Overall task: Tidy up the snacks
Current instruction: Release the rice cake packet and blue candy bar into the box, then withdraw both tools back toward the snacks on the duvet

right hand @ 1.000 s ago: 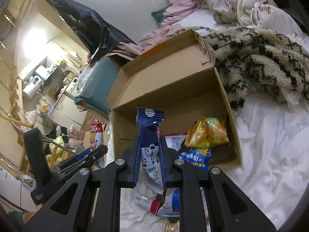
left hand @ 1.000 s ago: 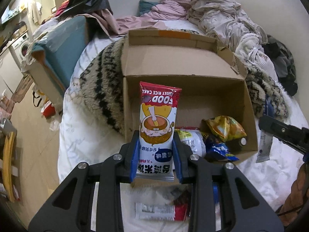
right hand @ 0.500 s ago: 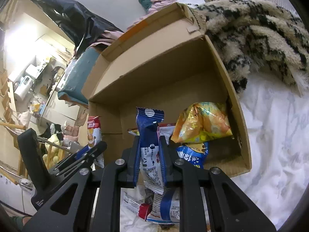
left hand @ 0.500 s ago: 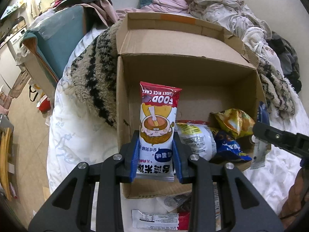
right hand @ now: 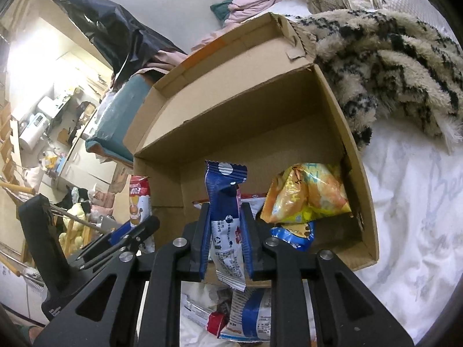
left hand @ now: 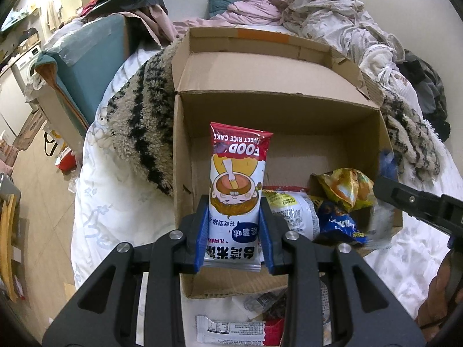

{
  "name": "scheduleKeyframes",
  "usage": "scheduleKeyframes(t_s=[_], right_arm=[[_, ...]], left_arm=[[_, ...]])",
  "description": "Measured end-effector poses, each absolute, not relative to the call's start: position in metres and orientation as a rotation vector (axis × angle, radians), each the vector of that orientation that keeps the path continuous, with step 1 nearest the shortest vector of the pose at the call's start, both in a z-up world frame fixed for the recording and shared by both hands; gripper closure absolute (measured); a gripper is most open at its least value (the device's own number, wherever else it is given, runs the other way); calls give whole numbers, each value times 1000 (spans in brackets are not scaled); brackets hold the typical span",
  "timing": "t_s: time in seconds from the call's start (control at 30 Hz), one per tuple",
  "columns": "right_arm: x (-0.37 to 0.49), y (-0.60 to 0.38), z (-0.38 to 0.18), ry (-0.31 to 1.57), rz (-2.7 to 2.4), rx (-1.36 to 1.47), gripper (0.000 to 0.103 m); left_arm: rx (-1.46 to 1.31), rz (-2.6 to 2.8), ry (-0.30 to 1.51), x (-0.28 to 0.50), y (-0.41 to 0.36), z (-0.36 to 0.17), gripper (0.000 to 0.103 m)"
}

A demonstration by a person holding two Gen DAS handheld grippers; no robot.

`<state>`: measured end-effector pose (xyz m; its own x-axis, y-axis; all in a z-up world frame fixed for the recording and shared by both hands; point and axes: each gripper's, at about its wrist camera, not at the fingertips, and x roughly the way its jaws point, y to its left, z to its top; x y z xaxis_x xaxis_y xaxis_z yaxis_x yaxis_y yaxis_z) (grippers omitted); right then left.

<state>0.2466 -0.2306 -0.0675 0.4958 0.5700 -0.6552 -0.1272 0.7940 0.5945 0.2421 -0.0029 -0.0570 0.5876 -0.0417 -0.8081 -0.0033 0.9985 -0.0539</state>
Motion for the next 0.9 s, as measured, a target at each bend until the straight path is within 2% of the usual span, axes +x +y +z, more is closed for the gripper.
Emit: scheduleKeyframes(t_s=[0.03,0.07,0.1,0.17,0.23,0.3,0.33,0.9], right_arm=[[247,-231,-68,969,439,514,71],[247,-231,-68,969,431,513,54],[246,-231,-67,961,426,510,45],[245,-233,-65,945,415,495,45],[245,-234,-64,938,410,491,42],[245,-235,-63,936,406,501,35],[245,-236,-64,937,401,503,34],[239,-231,-50,933,417,454,34]], left_arm=[[-50,-22,947,242,-3,-57,75],[-55,-22,946,242,-2,-56,75],[-56,-22,945,241,-1,-56,72],[-57,-22,940,241,-1,-54,64],[-67,-21,932,240,1,-51,40],[-81,-19,919,239,2,-48,26],[-91,-26,913,238,3,-47,23],[-142,-27,884,222,16,-34,22]])
